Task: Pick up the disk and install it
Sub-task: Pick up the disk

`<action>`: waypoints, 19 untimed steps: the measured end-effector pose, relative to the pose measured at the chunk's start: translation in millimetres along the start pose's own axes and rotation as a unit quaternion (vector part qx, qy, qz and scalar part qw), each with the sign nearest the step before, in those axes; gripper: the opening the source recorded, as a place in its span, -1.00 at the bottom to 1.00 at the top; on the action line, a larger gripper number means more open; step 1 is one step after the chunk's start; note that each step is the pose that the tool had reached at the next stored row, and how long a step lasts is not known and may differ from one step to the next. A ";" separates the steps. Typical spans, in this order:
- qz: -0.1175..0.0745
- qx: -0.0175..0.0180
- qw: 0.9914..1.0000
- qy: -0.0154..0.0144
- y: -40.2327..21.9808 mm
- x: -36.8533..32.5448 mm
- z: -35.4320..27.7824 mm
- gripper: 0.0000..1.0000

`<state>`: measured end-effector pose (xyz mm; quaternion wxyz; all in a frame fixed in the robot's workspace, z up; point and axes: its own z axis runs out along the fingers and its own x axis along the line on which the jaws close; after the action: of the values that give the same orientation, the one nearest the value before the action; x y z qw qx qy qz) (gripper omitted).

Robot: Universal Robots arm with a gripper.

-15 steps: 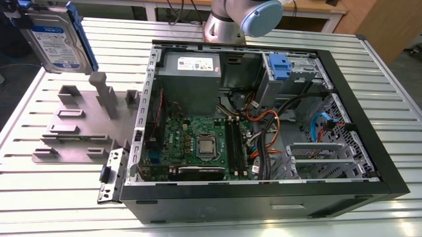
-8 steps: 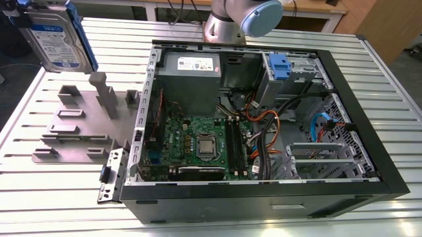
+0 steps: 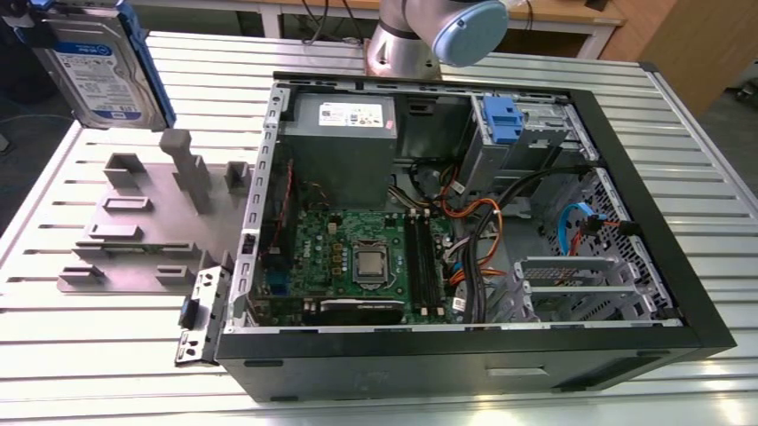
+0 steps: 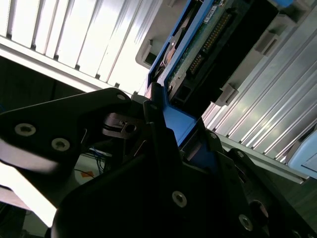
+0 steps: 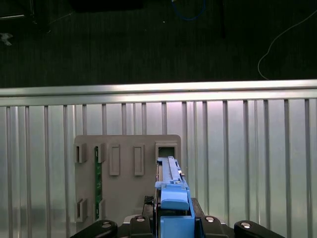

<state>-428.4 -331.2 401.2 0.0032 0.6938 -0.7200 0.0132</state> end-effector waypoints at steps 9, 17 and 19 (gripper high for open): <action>0.000 0.000 1.000 0.000 0.0 0.0 -1.7 -0.27; 0.000 0.000 1.000 0.000 -0.1 0.1 -4.1 -0.27; 0.000 0.000 1.000 0.000 -0.1 0.1 -4.6 -0.27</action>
<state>-428.4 -331.2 405.8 0.0031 0.6938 -0.7201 0.0132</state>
